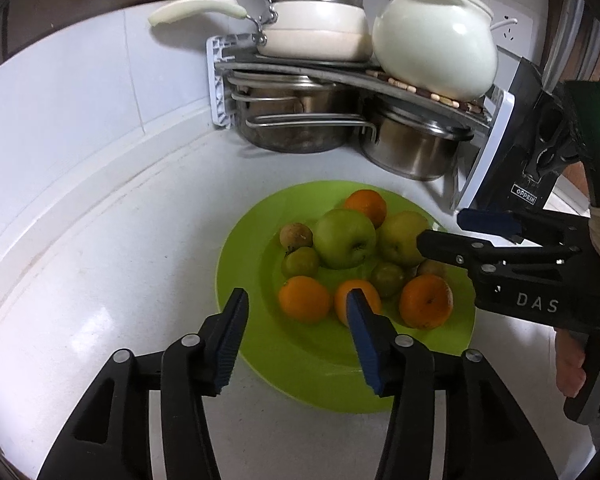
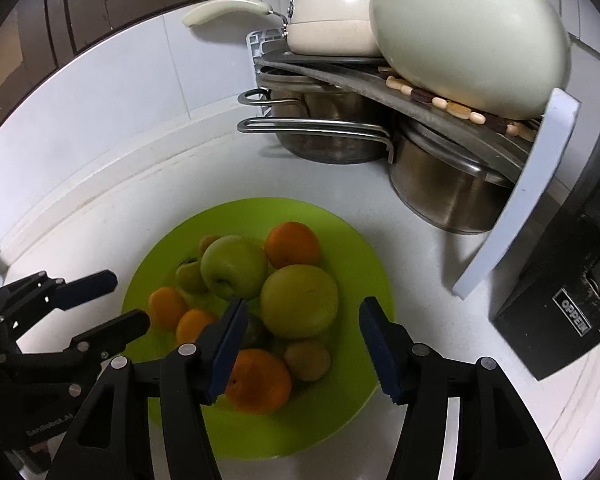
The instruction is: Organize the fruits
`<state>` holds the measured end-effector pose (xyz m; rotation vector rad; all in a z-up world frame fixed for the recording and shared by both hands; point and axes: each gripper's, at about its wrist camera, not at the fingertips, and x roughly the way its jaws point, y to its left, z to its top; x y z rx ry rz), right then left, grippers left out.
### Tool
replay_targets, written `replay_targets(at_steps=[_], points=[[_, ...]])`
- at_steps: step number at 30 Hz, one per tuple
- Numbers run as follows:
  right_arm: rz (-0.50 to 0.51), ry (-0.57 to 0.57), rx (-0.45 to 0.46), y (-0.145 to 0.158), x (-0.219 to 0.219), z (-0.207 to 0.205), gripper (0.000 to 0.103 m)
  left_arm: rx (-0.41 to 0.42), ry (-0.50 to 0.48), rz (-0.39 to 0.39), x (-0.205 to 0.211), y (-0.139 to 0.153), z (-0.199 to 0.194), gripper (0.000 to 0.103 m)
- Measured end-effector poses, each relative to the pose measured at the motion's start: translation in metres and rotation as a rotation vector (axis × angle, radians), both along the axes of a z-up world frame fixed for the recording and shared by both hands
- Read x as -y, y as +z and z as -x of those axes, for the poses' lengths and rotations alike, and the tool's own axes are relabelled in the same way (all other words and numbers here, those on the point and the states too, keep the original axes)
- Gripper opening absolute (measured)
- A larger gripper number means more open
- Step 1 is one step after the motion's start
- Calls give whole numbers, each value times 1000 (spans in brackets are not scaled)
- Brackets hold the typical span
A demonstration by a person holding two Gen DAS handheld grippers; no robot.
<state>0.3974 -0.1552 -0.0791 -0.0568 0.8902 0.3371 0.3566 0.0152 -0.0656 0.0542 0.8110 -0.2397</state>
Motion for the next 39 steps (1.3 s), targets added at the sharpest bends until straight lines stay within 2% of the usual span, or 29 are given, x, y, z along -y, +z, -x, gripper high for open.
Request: replay_targets(at_steps=[7,13,25,32,39], points=[[-3,-18,33,16,3,27,59,30,34,-14,-6,16,20,60],[-7,-46,79,32,8,64,68,81,65,-12,-11,35,52,68],[1,-162,172,59,14,149,80,203,45,-57,-22,63,120,94],[-10,-209,192,63,15,186,82,251,46,-74,-25,76,159,99],[-17,-178,213,73,25,229,82,264,94,-55,-16,81,204,101]])
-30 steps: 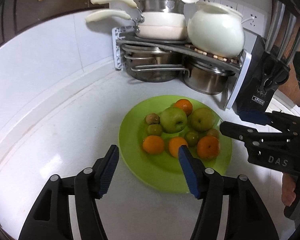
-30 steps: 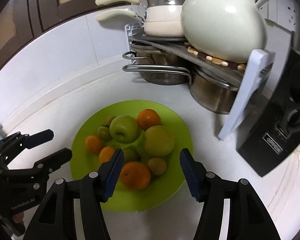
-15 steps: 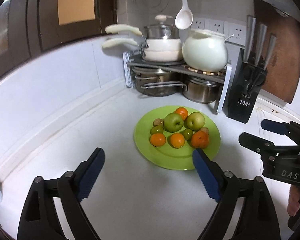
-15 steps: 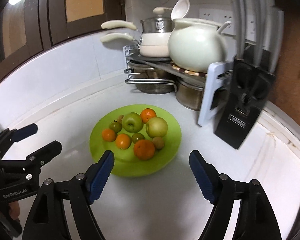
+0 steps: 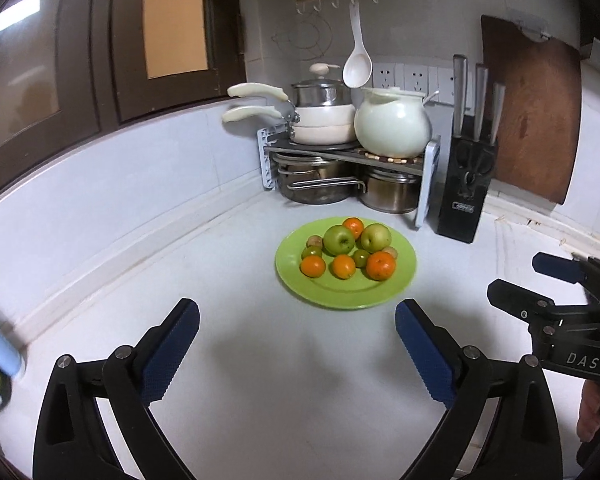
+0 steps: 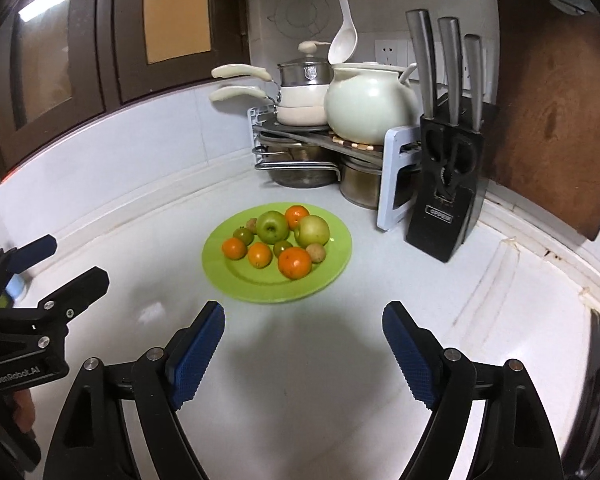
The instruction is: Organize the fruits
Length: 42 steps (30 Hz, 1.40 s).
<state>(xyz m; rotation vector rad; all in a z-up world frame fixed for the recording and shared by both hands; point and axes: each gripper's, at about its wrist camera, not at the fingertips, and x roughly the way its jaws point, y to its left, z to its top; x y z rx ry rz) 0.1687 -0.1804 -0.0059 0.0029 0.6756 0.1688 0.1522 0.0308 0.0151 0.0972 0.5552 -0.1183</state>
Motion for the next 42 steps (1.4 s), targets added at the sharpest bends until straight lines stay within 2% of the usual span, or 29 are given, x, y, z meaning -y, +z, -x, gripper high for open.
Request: replay_targets(at_steps=[4,8,11,19,30,42], points=[[6,12,18,6,9,26,82,-2,48,5,13,3,31,103],[8,23,39,13,19,51,82,-1,52,18,25,8,57,103],[7,25,64,20,25,71,88,9,63,25,30,13,76,103],[9,50,99,30,34,114,89,31,80,38,40,21,119,103],[8,63,103,33,40,147,89,55,89,36,45,25,152,103],[6,65,113,35,47,157,89,58,88,35,47,26,159,103]])
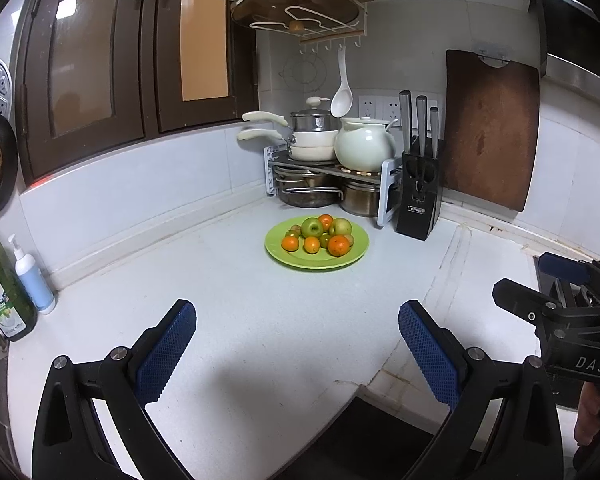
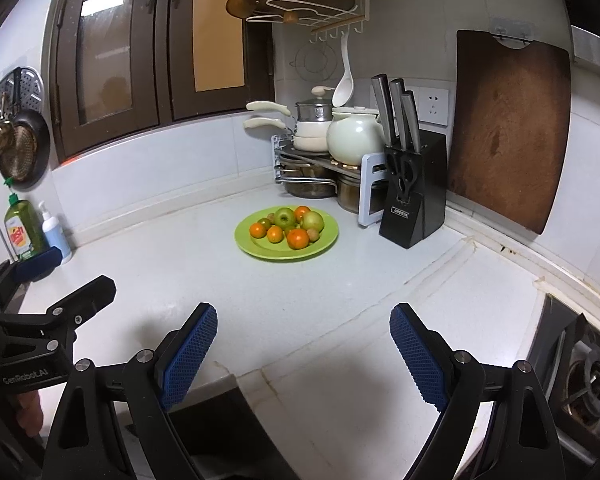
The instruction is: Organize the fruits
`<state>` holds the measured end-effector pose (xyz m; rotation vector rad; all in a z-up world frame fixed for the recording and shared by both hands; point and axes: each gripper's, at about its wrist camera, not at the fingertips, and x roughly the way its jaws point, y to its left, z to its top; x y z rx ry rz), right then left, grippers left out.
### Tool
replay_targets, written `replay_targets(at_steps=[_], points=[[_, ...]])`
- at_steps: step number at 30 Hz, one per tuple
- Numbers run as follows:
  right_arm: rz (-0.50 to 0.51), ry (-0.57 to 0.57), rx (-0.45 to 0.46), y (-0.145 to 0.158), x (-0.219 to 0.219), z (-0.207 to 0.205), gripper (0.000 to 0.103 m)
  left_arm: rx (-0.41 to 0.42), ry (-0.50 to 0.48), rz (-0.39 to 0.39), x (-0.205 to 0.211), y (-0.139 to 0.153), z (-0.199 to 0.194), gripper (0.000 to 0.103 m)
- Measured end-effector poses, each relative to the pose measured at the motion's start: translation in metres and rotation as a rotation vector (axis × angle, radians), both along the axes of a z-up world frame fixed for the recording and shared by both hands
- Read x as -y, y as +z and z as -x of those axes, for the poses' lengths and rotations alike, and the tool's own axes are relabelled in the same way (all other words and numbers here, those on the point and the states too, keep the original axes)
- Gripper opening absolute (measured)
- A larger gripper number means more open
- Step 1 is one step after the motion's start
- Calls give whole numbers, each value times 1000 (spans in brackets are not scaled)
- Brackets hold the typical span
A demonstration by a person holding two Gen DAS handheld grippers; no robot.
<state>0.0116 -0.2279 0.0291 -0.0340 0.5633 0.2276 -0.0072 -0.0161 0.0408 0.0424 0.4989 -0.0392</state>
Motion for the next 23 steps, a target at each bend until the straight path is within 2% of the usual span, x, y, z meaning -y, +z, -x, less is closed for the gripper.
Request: replay_targets(at_steps=[23], points=[[-1,-4,6,1,-2,6,89,13,8,-3,2,4,8,103]])
